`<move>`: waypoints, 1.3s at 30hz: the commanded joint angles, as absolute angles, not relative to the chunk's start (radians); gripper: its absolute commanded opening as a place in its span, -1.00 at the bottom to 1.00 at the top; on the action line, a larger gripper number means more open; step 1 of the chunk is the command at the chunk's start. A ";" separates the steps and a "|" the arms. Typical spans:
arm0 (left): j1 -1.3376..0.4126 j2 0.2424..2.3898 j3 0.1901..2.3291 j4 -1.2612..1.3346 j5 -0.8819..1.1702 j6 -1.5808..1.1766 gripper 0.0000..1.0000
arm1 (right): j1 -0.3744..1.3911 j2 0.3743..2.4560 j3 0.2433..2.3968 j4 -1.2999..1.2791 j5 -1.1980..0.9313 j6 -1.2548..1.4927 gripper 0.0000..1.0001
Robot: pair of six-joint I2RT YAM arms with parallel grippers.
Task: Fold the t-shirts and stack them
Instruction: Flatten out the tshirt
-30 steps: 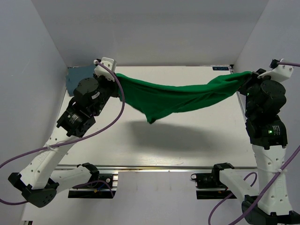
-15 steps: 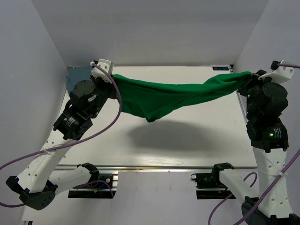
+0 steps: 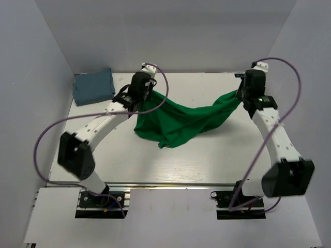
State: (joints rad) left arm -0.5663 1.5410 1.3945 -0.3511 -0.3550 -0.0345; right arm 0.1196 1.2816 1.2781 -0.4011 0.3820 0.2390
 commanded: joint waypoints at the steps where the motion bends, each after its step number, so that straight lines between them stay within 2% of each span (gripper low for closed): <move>1: -0.505 1.658 1.506 -0.325 -0.371 -0.049 -1.00 | 0.091 1.409 1.339 -0.348 0.393 0.241 -1.00; 6: -0.425 1.964 1.698 -0.302 -0.335 -0.049 -1.00 | 0.063 1.635 1.469 -0.313 0.335 0.198 -1.00; 11: -0.402 2.150 1.873 -0.272 -0.214 -0.017 -0.99 | 0.037 1.811 1.534 -0.255 0.239 0.158 -1.00; 12: -0.391 2.178 1.902 -0.290 -0.204 -0.017 -0.52 | 0.032 1.831 1.572 -0.256 0.220 0.146 -1.00; 14: -0.391 2.253 1.983 -0.310 -0.183 -0.017 0.28 | 0.026 1.906 1.615 -0.256 0.218 0.137 -1.00; 15: -0.381 2.273 2.008 -0.322 -0.183 -0.017 0.99 | 0.025 1.945 1.632 -0.261 0.216 0.132 -0.49; 17: -0.380 2.302 2.078 -0.371 -0.172 -0.026 1.00 | 0.018 2.011 1.716 -0.311 0.232 0.149 0.52; 18: -0.371 2.312 2.094 -0.386 -0.172 -0.026 1.00 | 0.020 2.022 1.733 -0.325 0.235 0.150 0.81; 23: -0.371 2.215 2.016 -0.416 -0.141 -0.046 1.00 | 0.020 1.988 1.726 -0.351 0.213 0.170 0.81; 27: -0.382 2.060 1.788 -0.416 -0.069 -0.069 1.00 | 0.018 1.866 1.585 -0.330 0.216 0.205 0.81; 31: -0.400 1.895 1.535 -0.385 0.114 -0.130 1.00 | 0.018 1.732 1.430 -0.319 0.232 0.248 0.81; 36: -0.434 1.744 1.231 -0.201 0.360 -0.204 1.00 | 0.018 1.605 1.229 -0.311 0.216 0.299 0.81; 39: -0.475 1.744 1.212 -0.205 0.416 -0.213 1.00 | 0.018 1.536 1.142 -0.298 0.190 0.327 0.81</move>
